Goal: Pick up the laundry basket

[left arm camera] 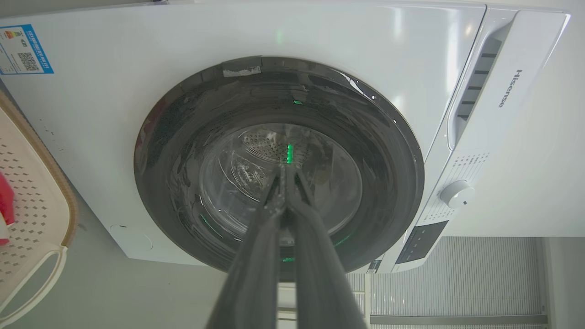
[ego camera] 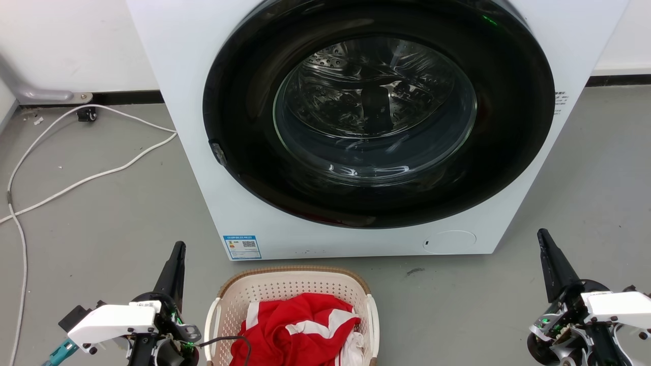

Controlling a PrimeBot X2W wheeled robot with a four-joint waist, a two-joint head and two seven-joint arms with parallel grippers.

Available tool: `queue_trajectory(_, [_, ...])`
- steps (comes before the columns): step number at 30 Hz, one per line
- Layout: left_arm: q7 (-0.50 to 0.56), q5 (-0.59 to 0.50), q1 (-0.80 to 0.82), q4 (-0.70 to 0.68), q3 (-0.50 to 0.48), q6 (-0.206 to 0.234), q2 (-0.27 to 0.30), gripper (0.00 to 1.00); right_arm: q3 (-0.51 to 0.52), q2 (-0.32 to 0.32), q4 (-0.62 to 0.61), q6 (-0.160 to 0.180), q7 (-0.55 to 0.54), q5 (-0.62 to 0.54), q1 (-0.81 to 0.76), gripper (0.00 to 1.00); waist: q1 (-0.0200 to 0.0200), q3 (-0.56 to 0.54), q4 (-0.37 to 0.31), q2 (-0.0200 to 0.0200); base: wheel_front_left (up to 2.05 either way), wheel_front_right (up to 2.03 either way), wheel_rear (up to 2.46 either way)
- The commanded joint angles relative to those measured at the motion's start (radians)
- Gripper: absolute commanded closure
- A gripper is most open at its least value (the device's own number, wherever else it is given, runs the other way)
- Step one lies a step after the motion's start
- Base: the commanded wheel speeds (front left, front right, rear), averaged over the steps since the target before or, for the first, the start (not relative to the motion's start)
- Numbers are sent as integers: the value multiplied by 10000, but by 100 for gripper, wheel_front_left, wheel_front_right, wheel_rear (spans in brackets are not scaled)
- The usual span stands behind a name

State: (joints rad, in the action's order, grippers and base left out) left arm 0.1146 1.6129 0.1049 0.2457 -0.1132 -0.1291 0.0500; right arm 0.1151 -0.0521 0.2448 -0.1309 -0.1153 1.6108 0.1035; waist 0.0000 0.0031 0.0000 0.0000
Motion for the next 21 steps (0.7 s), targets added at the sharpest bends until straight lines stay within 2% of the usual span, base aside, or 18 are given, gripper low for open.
queue_trajectory(1, [24, 2, 88, 4, -21, -42, 5, 100, -3, 34, 5, 3, -14, 35, 105, 100, 0, 0, 0, 0, 0, 0, 0])
queue_trajectory(6, [23, 2, 88, 4, -21, -42, 5, 100, -2, 34, 5, 3, -14, 35, 105, 100, 0, 0, 0, 0, 0, 0, 0])
queue_trajectory(7, [-2, 2, 0, -1, 0, 0, 0, 0, -2, 0, -1, 0, 2, -2, 0, 0, 0, 0, 0, 0, 0, 0, 0])
queue_trajectory(14, [-200, -174, -235, 151, 115, 13, -28, 0, -47, 12, 207, 2, 198, -172, -264, 0, 0, 5, 2, 0, 0, 0, 0])
queue_trajectory(21, [-502, -987, -232, -68, 80, 9, -25, 0, -32, 12, -21, 2, 500, -1172, -298, 0, 0, 12, -1, 0, 0, 0, 0])
